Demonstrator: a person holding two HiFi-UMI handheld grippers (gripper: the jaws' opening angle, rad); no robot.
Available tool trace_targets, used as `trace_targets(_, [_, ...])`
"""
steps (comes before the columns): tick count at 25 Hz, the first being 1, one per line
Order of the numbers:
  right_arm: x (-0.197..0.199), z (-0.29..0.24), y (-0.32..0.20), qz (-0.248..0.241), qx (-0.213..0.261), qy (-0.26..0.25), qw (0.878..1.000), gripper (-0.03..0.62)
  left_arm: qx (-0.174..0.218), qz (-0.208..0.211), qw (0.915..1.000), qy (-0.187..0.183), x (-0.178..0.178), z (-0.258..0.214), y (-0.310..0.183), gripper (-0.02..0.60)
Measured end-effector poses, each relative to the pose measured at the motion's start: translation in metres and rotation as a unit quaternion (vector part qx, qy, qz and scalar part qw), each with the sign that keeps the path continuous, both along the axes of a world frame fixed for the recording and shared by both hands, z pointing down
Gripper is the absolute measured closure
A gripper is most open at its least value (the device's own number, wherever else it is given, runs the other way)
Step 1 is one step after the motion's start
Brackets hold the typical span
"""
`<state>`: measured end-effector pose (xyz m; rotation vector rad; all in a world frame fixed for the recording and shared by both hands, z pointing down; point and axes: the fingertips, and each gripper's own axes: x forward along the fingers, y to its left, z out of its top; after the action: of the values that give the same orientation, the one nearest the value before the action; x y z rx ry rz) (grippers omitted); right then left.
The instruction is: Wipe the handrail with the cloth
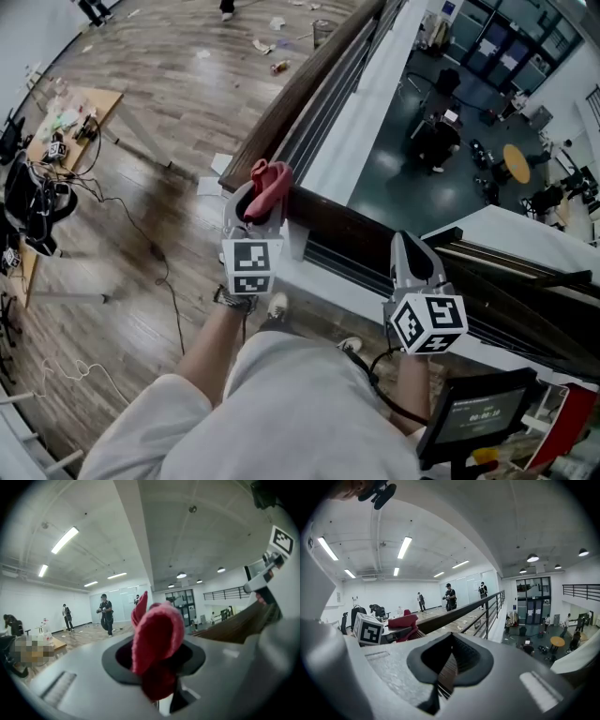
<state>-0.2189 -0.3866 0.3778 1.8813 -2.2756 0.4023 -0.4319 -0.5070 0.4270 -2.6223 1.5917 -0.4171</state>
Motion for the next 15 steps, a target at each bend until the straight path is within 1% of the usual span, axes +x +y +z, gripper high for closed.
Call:
trace_targets(5, [0.008, 0.003, 0.001, 0.003, 0.006, -0.006, 1.0, 0.591, -0.006, 0.014, 0.9999, -0.004, 0.012, 0.002, 0.004, 0.43])
trace_targets(11, [0.025, 0.003, 0.013, -0.003, 0.005, 0.0, 1.0, 0.591, -0.004, -0.007, 0.9998, 0.016, 0.019, 0.001, 0.012, 0.43])
trace_targets(15, [0.042, 0.006, 0.022, 0.001, -0.002, -0.003, 1.0, 0.591, -0.008, -0.01, 0.9996, 0.025, 0.03, -0.001, 0.015, 0.43])
